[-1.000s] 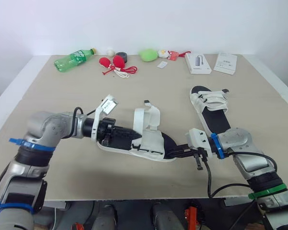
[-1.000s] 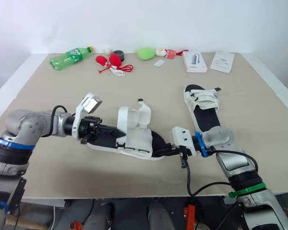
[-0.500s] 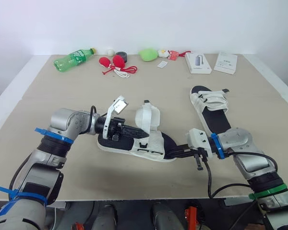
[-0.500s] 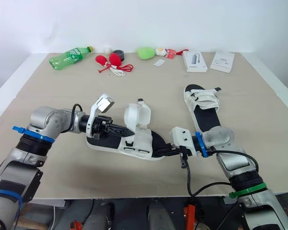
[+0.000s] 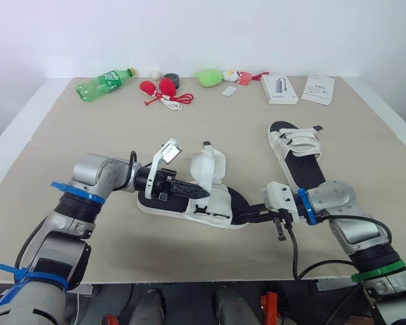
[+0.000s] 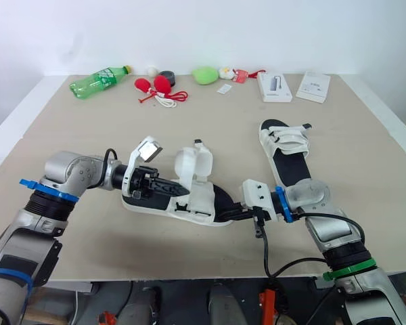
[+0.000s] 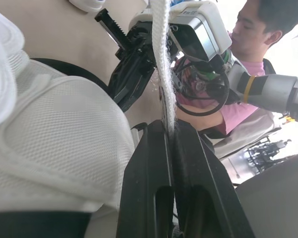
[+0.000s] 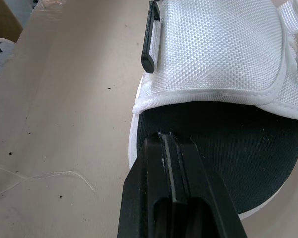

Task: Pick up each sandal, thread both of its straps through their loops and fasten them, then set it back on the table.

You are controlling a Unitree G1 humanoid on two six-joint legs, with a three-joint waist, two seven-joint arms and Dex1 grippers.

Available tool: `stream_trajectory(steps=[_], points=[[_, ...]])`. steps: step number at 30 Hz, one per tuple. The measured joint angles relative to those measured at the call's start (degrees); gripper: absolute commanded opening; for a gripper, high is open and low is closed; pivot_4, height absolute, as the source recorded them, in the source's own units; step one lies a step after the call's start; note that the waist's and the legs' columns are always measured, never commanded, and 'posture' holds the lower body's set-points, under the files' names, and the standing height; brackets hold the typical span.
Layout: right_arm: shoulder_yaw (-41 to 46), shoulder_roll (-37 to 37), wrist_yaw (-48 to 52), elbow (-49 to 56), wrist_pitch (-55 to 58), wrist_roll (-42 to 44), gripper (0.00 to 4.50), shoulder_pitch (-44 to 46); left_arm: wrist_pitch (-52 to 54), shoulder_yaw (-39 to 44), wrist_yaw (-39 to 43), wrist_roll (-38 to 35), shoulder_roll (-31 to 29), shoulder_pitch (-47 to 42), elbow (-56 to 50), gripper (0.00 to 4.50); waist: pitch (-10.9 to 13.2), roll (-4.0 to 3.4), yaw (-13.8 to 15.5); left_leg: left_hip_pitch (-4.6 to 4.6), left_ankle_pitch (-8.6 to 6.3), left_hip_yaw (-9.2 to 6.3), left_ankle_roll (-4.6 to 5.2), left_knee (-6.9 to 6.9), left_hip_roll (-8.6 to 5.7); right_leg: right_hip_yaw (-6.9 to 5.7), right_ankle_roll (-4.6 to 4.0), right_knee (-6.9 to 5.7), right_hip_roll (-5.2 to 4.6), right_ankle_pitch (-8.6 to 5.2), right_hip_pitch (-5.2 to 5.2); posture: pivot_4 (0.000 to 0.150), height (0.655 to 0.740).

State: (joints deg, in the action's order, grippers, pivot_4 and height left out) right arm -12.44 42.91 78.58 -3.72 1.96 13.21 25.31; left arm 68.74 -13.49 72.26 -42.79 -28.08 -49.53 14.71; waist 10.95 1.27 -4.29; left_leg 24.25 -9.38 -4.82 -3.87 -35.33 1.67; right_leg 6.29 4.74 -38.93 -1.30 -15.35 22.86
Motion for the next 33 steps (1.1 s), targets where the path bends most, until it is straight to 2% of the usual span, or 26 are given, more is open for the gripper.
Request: stream_trajectory(steps=[9, 17, 33], points=[[-0.20, -0.06, -0.01, -0.47, -0.67, -0.01, 0.00, 0.19, 1.64, 1.03, -1.86, -0.16, 0.62, 0.21, -0.20, 0.15, 0.00, 0.00, -0.01, -0.01, 0.00, 0.00, 0.00, -0.01, 0.00, 0.00, 0.02, 0.00, 0.00, 0.02, 0.00, 0.150, 0.7400], [-0.22, -0.06, -0.03, -0.53, -0.93, -0.05, 0.00, 0.23, -1.65, 0.30, -1.88, 2.32, 0.18, 1.97, -0.31, 0.15, 0.00, 0.00, -0.01, -0.02, 0.00, 0.00, 0.00, -0.01, 0.00, 0.00, 0.02, 0.00, 0.00, 0.02, -0.01, 0.150, 0.7400], [-0.32, -0.05, 0.10, -1.10, -1.40, -0.14, 0.00, 0.57, -2.60, -0.41, -1.85, 3.36, -0.18, 4.56, -6.59, 0.15, 0.00, 0.00, 0.00, -0.01, 0.00, 0.00, 0.00, 0.00, 0.00, 0.01, 0.01, 0.00, -0.01, 0.01, -0.02, 0.150, 0.7400]])
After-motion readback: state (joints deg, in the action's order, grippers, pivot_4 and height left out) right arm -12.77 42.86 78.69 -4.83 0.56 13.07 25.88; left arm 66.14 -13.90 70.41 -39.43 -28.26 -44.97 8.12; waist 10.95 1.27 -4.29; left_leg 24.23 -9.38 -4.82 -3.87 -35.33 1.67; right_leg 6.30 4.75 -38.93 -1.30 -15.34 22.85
